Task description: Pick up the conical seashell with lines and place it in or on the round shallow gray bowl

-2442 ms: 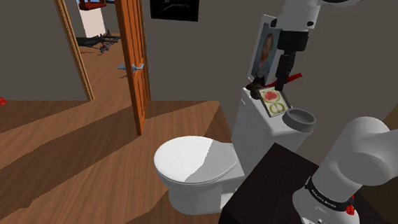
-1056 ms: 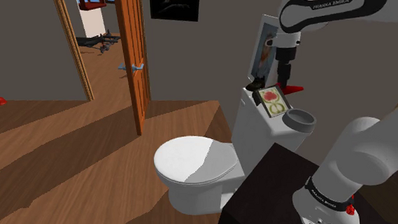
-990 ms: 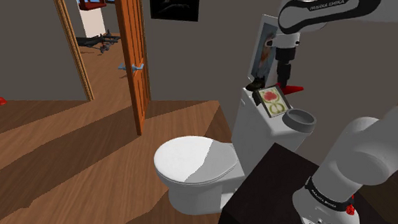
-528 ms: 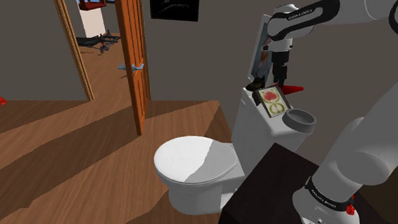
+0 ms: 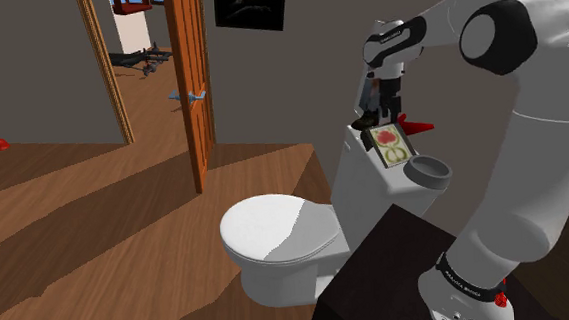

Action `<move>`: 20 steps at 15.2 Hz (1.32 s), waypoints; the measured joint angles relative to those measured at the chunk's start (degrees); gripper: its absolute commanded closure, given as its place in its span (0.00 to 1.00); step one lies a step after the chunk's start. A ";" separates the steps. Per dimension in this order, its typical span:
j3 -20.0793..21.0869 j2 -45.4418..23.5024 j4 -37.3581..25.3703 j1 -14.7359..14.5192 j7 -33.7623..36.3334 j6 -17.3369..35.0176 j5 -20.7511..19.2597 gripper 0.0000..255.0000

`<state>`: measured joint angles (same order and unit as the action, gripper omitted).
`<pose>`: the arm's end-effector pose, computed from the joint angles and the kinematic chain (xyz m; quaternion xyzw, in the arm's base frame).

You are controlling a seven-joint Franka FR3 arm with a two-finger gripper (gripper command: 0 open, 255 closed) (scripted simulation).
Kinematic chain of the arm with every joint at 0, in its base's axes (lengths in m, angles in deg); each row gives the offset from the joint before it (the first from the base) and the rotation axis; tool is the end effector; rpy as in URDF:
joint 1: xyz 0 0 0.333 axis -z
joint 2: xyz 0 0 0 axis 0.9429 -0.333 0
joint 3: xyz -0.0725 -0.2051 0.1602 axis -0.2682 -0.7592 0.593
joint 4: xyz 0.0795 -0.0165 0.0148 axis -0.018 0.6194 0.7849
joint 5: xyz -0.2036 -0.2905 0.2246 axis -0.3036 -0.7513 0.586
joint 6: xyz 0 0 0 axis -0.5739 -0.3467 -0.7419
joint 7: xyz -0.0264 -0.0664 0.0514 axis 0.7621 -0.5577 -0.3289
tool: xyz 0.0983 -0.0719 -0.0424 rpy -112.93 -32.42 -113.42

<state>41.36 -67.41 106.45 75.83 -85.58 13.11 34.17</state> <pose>0.4519 -0.3917 0.3345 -0.9225 -0.3553 0.1430 0.0486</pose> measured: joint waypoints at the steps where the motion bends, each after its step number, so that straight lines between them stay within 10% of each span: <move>1: 0.14 -2.76 -2.57 1.09 -2.04 -0.09 1.06 0.00; 14: 6.81 -39.47 -49.24 18.18 -18.25 -10.32 9.59 0.00; 20: 7.02 -40.57 -46.91 18.56 -19.24 -6.61 9.64 0.00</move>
<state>48.38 -107.98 59.54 94.38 -104.82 6.50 43.81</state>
